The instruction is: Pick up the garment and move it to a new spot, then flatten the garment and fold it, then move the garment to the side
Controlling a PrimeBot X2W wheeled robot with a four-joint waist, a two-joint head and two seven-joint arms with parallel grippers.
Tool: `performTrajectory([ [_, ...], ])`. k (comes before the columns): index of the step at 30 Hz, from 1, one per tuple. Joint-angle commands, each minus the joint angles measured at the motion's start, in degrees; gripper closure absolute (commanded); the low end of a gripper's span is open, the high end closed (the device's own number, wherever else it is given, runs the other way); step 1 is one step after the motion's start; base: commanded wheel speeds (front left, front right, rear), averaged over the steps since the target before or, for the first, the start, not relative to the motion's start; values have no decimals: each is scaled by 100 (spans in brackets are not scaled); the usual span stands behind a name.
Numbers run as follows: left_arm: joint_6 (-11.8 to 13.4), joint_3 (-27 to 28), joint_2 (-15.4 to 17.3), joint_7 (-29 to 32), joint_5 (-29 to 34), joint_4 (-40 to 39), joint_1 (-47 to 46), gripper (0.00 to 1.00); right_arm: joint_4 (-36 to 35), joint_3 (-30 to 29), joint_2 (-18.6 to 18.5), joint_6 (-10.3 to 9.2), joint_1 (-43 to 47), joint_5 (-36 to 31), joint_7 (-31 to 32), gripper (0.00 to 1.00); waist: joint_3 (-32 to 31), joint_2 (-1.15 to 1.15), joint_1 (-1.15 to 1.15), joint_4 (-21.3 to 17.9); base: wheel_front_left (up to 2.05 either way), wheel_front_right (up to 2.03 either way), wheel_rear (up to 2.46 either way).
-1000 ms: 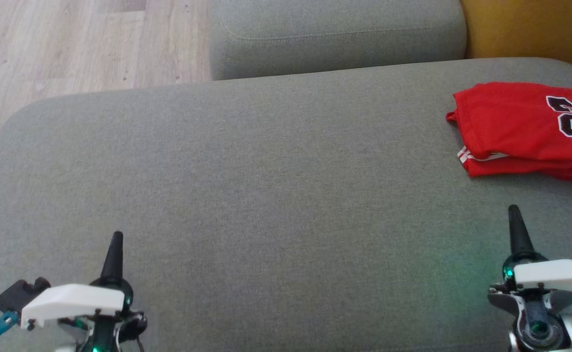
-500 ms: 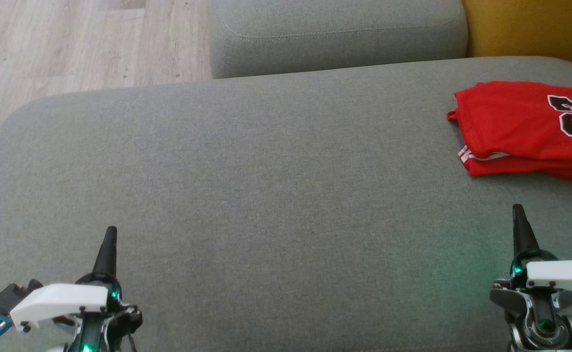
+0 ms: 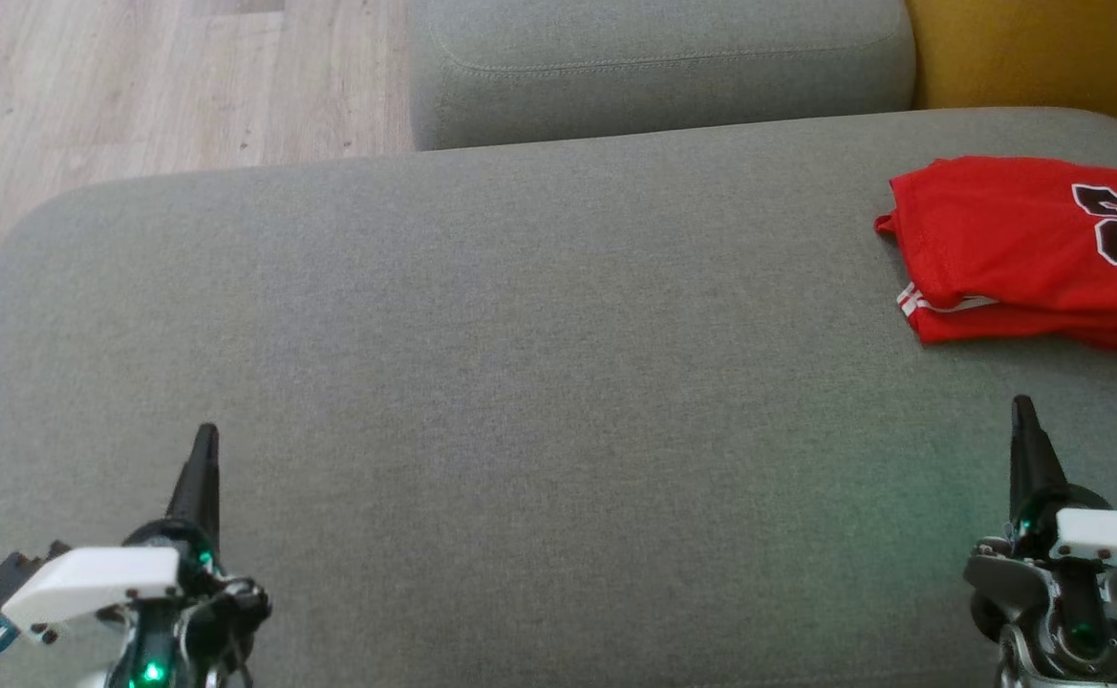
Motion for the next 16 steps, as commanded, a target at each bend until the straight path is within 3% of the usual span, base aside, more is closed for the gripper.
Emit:
performTrajectory([
  [1, -57, 229, 44, 66, -225, -232, -318, 100, -258, 51, 40, -4, -217, 199, 87, 100, 4, 0, 0, 1, 0, 0, 0],
  [8, -92, 283, 44, 166, -629, -250, -344, 100, -306, -33, 95, -4, -214, 534, 186, 100, 15, 0, 0, 5, 0, 0, 0],
  [16, -92, 283, 44, 166, -629, -251, -344, 100, -306, -32, 95, -4, -214, 535, 185, 100, 15, 0, 0, 5, 0, 0, 0],
])
